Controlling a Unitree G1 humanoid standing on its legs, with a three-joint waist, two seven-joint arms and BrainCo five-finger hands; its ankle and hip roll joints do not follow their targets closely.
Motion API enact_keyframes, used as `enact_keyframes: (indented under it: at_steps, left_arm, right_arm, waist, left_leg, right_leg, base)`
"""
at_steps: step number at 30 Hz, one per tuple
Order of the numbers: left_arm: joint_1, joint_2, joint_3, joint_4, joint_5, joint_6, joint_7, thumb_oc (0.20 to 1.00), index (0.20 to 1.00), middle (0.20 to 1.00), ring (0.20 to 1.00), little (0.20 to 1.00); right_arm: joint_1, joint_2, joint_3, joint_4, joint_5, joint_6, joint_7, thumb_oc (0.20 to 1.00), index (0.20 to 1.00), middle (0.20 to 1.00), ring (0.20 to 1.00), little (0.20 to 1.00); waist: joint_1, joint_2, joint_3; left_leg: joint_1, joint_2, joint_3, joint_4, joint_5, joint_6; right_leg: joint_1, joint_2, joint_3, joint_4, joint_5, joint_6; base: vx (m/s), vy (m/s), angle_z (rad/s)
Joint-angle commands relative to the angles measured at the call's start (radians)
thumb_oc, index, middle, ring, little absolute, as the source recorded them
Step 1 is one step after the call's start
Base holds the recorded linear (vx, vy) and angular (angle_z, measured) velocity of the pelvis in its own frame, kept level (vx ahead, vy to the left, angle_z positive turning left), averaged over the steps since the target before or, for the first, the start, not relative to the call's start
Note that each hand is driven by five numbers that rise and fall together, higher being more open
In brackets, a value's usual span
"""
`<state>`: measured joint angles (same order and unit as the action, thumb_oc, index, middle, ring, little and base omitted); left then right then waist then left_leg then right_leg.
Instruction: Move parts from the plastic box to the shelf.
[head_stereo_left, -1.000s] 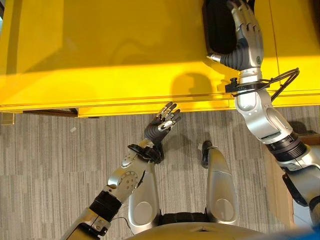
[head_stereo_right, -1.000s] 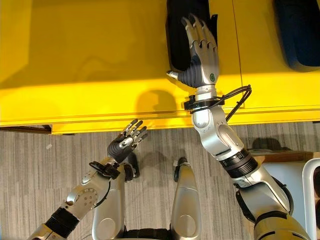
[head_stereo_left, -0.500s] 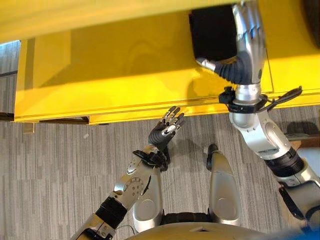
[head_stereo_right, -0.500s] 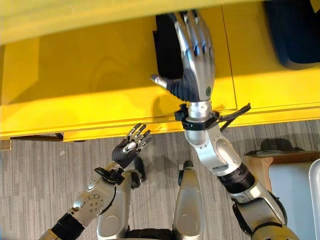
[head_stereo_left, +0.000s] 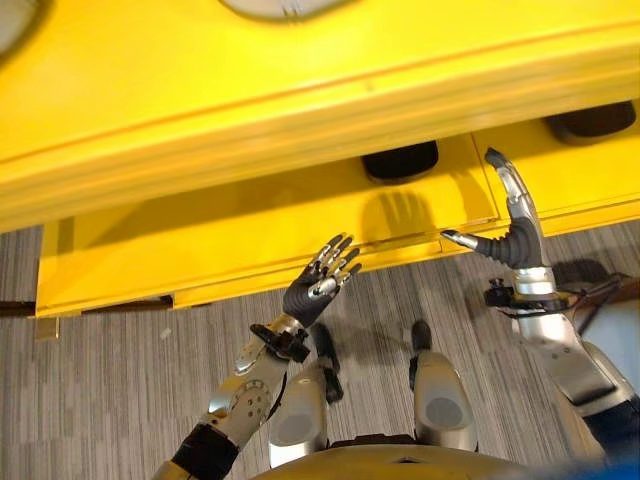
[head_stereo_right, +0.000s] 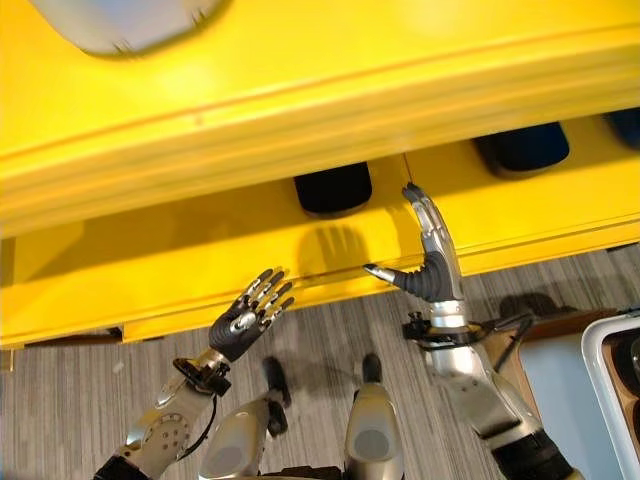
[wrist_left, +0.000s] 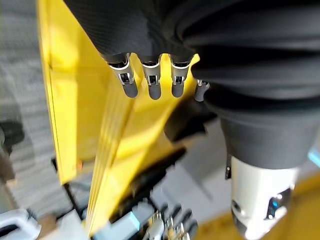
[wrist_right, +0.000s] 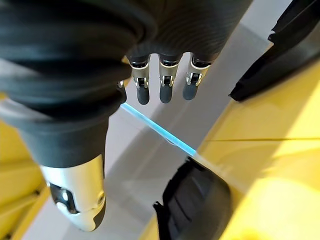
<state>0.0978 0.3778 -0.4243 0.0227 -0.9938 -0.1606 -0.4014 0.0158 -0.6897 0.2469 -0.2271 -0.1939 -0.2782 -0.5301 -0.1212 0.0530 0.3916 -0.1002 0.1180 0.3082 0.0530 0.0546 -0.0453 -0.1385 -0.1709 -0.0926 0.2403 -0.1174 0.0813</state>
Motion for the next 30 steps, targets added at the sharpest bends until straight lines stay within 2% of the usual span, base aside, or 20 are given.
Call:
enact_keyframes:
  at_steps: [1, 4, 5, 8, 9, 12, 14, 15, 17, 19, 20, 21, 24, 26, 27, 28, 29, 30]
  left_arm:
    - [0.034, 0.029, -0.026, -0.051, 0.008, 0.006, -0.077, 1.0, 1.0, 1.0, 1.0, 1.0]
    - [0.03, 0.033, -0.034, -0.04, -0.067, 0.002, -0.193, 1.0, 1.0, 1.0, 1.0, 1.0]
    - [0.041, 0.043, -0.028, -0.045, -0.075, 0.021, -0.246, 1.0, 1.0, 1.0, 1.0, 1.0]
    - [0.041, 0.056, -0.028, -0.056, 0.018, 0.033, -0.23, 1.0, 1.0, 1.0, 1.0, 1.0]
    - [0.032, 0.067, -0.039, -0.061, 0.084, 0.009, -0.212, 1.0, 1.0, 1.0, 1.0, 1.0]
    - [0.039, 0.09, -0.034, -0.066, 0.103, -0.053, -0.21, 1.0, 1.0, 1.0, 1.0, 1.0]
    - [0.074, 0.102, -0.012, -0.066, 0.132, -0.037, -0.223, 1.0, 1.0, 1.0, 1.0, 1.0]
    - [0.095, 0.102, -0.004, -0.057, 0.172, -0.041, -0.21, 1.0, 1.0, 1.0, 1.0, 1.0]
    - [0.126, 0.102, 0.001, -0.038, 0.205, -0.04, -0.204, 1.0, 1.0, 1.0, 1.0, 1.0]
    - [0.145, 0.102, 0.004, -0.026, 0.236, -0.031, -0.227, 1.0, 1.0, 1.0, 1.0, 1.0]
    - [0.153, 0.106, 0.002, -0.025, 0.272, -0.029, -0.225, 1.0, 1.0, 1.0, 1.0, 1.0]
    - [0.161, 0.117, 0.002, -0.023, 0.299, -0.026, -0.214, 1.0, 1.0, 1.0, 1.0, 1.0]
    - [0.154, 0.146, 0.007, -0.031, 0.281, -0.035, -0.189, 1.0, 1.0, 1.0, 1.0, 1.0]
    - [0.148, 0.151, 0.012, -0.036, 0.282, -0.041, -0.15, 1.0, 1.0, 1.0, 1.0, 1.0]
    - [0.141, 0.157, 0.021, -0.042, 0.306, -0.067, -0.067, 1.0, 1.0, 1.0, 1.0, 1.0]
    - [0.133, 0.158, 0.033, -0.048, 0.312, -0.063, -0.014, 1.0, 1.0, 1.0, 1.0, 1.0]
    - [0.121, 0.15, 0.047, -0.049, 0.301, -0.049, 0.022, 1.0, 1.0, 1.0, 1.0, 1.0]
    - [0.119, 0.146, 0.053, -0.052, 0.296, -0.047, 0.026, 1.0, 1.0, 1.0, 1.0, 1.0]
  right_arm:
    - [-0.039, -0.021, -0.025, -0.035, 0.075, -0.077, -0.028, 1.0, 1.0, 1.0, 1.0, 1.0]
    - [-0.053, -0.016, -0.043, -0.015, 0.153, -0.096, -0.042, 1.0, 1.0, 1.0, 1.0, 1.0]
    - [-0.048, 0.001, -0.057, -0.023, 0.218, -0.1, -0.019, 1.0, 1.0, 1.0, 1.0, 1.0]
    - [-0.034, 0.037, -0.074, -0.04, 0.285, -0.094, 0.0, 1.0, 1.0, 1.0, 1.0, 1.0]
    - [-0.018, 0.06, -0.084, -0.056, 0.358, -0.062, 0.044, 1.0, 1.0, 1.0, 1.0, 1.0]
    - [0.009, 0.095, -0.108, -0.07, 0.486, -0.058, 0.104, 1.0, 1.0, 1.0, 1.0, 1.0]
    - [0.041, 0.121, -0.139, -0.093, 0.49, -0.08, 0.121, 1.0, 1.0, 1.0, 1.0, 1.0]
    - [0.055, 0.136, -0.157, -0.108, 0.524, -0.07, 0.139, 1.0, 1.0, 1.0, 1.0, 1.0]
    - [0.082, 0.156, -0.179, -0.118, 0.592, -0.031, 0.169, 1.0, 1.0, 1.0, 1.0, 1.0]
    - [0.114, 0.168, -0.197, -0.115, 0.696, 0.058, 0.201, 1.0, 1.0, 1.0, 1.0, 1.0]
    - [0.124, 0.174, -0.197, -0.101, 0.795, 0.117, 0.25, 1.0, 1.0, 1.0, 1.0, 1.0]
    - [0.139, 0.174, -0.198, -0.084, 0.883, 0.132, 0.28, 1.0, 1.0, 1.0, 1.0, 1.0]
    - [0.154, 0.164, -0.209, -0.089, 0.86, 0.065, 0.279, 1.0, 1.0, 1.0, 1.0, 1.0]
    - [0.145, 0.163, -0.209, -0.094, 0.86, 0.076, 0.258, 1.0, 1.0, 1.0, 1.0, 1.0]
    - [0.12, 0.162, -0.203, -0.084, 0.835, 0.091, 0.246, 1.0, 1.0, 1.0, 1.0, 1.0]
    - [0.101, 0.158, -0.197, -0.077, 0.818, 0.109, 0.249, 1.0, 1.0, 1.0, 1.0, 1.0]
    - [0.076, 0.154, -0.182, -0.073, 0.81, 0.137, 0.252, 1.0, 1.0, 1.0, 1.0, 1.0]
    - [0.069, 0.153, -0.177, -0.073, 0.807, 0.146, 0.249, 1.0, 1.0, 1.0, 1.0, 1.0]
  waist:
    - [0.008, -0.038, -0.032]
    - [0.006, -0.049, -0.032]
    - [0.004, -0.055, -0.035]
    - [-0.004, -0.063, -0.037]
    - [-0.018, -0.066, -0.041]
    - [-0.035, -0.068, -0.055]
    - [-0.036, -0.068, -0.072]
    - [-0.036, -0.071, -0.079]
    - [-0.038, -0.074, -0.093]
    - [-0.04, -0.074, -0.113]
    - [-0.039, -0.074, -0.122]
    - [-0.036, -0.077, -0.132]
    - [-0.024, -0.089, -0.15]
    - [-0.016, -0.095, -0.152]
    - [-0.003, -0.1, -0.156]
    - [0.008, -0.103, -0.159]
    - [0.023, -0.106, -0.163]
    - [0.03, -0.105, -0.163]
  left_leg:
    - [0.009, 0.016, -0.021, 0.068, -0.136, 0.044]
    - [0.01, 0.006, -0.008, 0.08, -0.153, 0.06]
    - [0.016, -0.004, 0.002, 0.082, -0.163, 0.071]
    - [0.021, -0.021, 0.01, 0.086, -0.178, 0.089]
    - [0.026, -0.033, 0.014, 0.083, -0.187, 0.1]
    - [0.049, -0.053, 0.029, 0.056, -0.194, 0.111]
    - [0.084, -0.061, 0.039, 0.015, -0.203, 0.111]
    - [0.1, -0.065, 0.049, -0.013, -0.197, 0.115]
    - [0.122, -0.062, 0.062, -0.059, -0.182, 0.119]
    - [0.136, -0.057, 0.07, -0.092, -0.167, 0.125]
    - [0.14, -0.054, 0.068, -0.101, -0.159, 0.128]
    - [0.145, -0.052, 0.069, -0.107, -0.15, 0.13]
    - [0.132, -0.046, 0.075, -0.099, -0.137, 0.127]
    - [0.121, -0.041, 0.089, -0.084, -0.137, 0.124]
    - [0.114, -0.034, 0.106, -0.075, -0.13, 0.116]
    - [0.112, -0.029, 0.122, -0.073, -0.125, 0.11]
    - [0.113, -0.014, 0.154, -0.07, -0.111, 0.094]
    - [0.113, -0.003, 0.167, -0.067, -0.102, 0.083]
  right_leg:
    - [0.008, 0.003, -0.069, 0.06, -0.05, 0.002]
    - [0.014, -0.007, -0.054, 0.037, -0.032, 0.016]
    - [0.016, -0.021, -0.039, 0.019, -0.008, 0.037]
    - [0.016, -0.041, -0.014, -0.011, 0.032, 0.063]
    - [0.014, -0.054, 0.012, -0.035, 0.066, 0.076]
    - [0.017, -0.073, 0.04, -0.073, 0.113, 0.093]
    - [0.03, -0.077, 0.024, -0.08, 0.122, 0.111]
    - [0.022, -0.08, 0.016, -0.064, 0.154, 0.12]
    - [0.001, -0.068, 0.01, -0.007, 0.167, 0.129]
    - [-0.005, -0.033, 0.007, 0.065, 0.13, 0.125]
    - [-0.005, -0.012, 0.008, 0.111, 0.111, 0.117]
    - [-0.001, 0.012, 0.008, 0.17, 0.08, 0.106]
    - [0.035, 0.046, -0.013, 0.241, 0.031, 0.09]
    - [0.056, 0.045, -0.036, 0.238, 0.017, 0.086]
    - [0.095, 0.037, -0.069, 0.202, -0.004, 0.079]
    - [0.113, 0.022, -0.102, 0.166, 0.002, 0.077]
    - [0.14, 0.011, -0.159, 0.087, -0.003, 0.069]
    - [0.157, 0.014, -0.184, 0.052, -0.012, 0.063]
  base:
    - [-0.07, 0.153, -0.03]
    - [-0.06, 0.177, -0.04]
    - [-0.03, 0.202, -0.1]
    - [-0.05, 0.203, -0.19]
    - [-0.04, 0.21, -0.24]
    - [0.04, 0.174, -0.13]
    - [0.12, 0.16, -0.02]
    - [0.09, 0.109, -0.07]
    - [0.01, 0.059, -0.23]
    - [0.02, 0.04, -0.62]
    - [0.03, 0.006, -0.69]
    - [0.02, -0.014, -0.56]
    - [0.0, -0.064, -0.19]
    - [-0.01, -0.126, -0.26]
    - [-0.01, -0.212, -0.39]
    - [0.01, -0.292, -0.59]
    - [0.02, -0.263, -1.05]
    - [0.01, -0.315, -1.44]
